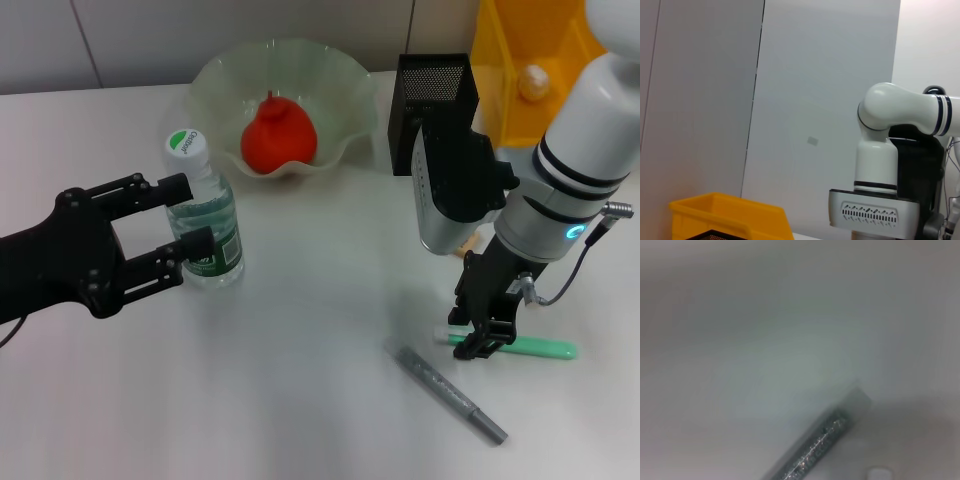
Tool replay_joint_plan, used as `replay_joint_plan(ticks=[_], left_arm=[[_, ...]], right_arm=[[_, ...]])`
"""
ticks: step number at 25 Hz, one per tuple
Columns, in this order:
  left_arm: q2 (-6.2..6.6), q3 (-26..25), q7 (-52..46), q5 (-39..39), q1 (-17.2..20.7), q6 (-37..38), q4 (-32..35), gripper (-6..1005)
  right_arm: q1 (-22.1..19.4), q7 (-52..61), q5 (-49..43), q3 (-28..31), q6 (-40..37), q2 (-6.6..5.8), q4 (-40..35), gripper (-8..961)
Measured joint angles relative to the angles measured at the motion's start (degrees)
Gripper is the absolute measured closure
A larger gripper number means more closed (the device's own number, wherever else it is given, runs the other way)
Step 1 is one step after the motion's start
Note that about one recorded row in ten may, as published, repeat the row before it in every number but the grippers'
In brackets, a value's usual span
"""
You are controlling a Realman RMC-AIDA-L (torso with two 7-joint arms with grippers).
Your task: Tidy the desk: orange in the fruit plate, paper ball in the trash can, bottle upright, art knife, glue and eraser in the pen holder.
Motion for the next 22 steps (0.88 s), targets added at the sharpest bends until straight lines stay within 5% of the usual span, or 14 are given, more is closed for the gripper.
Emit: replay_joint_plan(ticks=[22], left_arm=[[0.0, -1.1, 0.9, 0.0, 0.0, 0.0, -0.6, 374]], right_arm=[[-0.4, 1.6, 1.8, -2.4, 0.7, 0.1, -1.0, 532]])
